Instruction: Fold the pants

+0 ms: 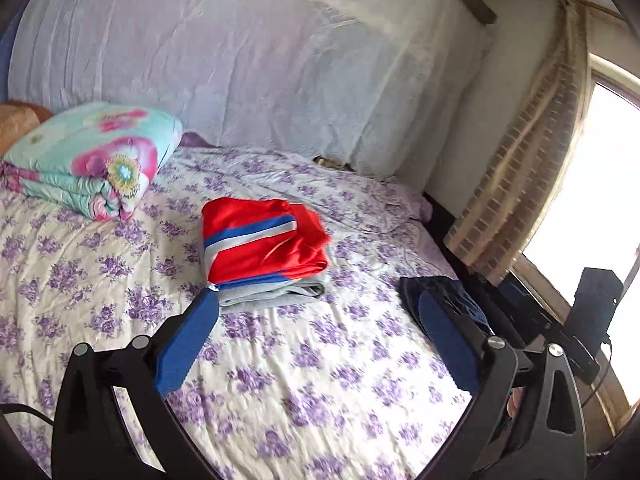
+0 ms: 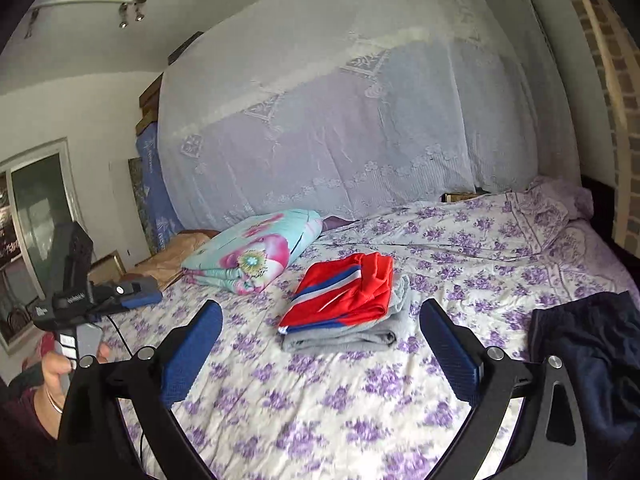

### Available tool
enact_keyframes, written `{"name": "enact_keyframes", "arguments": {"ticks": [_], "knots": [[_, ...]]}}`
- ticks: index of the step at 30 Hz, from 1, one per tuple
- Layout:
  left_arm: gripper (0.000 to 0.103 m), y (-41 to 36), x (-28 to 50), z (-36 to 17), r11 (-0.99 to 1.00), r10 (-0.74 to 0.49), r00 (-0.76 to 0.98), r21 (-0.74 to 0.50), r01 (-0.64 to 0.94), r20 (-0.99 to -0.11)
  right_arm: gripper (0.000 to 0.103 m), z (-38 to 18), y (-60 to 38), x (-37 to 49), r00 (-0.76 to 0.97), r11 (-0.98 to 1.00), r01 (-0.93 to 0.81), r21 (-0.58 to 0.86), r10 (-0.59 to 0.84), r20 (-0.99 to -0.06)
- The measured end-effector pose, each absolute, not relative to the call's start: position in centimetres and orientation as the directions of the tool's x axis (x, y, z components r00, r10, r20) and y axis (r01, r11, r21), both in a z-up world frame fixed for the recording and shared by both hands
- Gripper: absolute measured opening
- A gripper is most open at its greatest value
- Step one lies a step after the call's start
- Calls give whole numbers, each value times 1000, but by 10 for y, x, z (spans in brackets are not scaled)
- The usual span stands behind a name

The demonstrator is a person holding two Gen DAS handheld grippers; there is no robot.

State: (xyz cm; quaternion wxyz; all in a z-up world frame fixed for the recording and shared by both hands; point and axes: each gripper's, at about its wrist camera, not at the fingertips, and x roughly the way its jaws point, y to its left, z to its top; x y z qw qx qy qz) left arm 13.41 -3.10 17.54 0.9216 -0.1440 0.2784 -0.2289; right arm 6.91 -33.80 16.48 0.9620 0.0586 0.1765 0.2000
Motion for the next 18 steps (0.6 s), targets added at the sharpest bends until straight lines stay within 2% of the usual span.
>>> {"name": "enact_keyframes", "arguments": {"ticks": [2, 5, 10, 13, 15, 18], "knots": [[98, -37, 90, 195, 869, -486, 761, -335, 365, -430, 100, 177, -343, 32, 849, 906, -384, 177, 422, -318], [98, -46, 43, 190, 911, -410, 793, -249, 330, -450, 100, 171, -342, -11, 854, 919, -364, 148, 393, -340], [98, -57, 15, 122, 972, -235, 797, -122, 201, -556, 100, 109, -322, -43, 862, 957, -282, 71, 285, -420], [98, -57, 7, 83, 992, -117, 814, -35, 119, -568, 100, 63, -308, -46, 879, 977, -212, 18, 199, -433], [98, -54, 4, 64, 995, -92, 810, -26, 94, -579, 100, 40, -302, -42, 869, 983, -181, 4, 162, -467], [98, -50, 7, 41, 991, -133, 750, -83, 104, -648, 100, 25, -299, -42, 859, 981, -193, 6, 172, -482]]}}
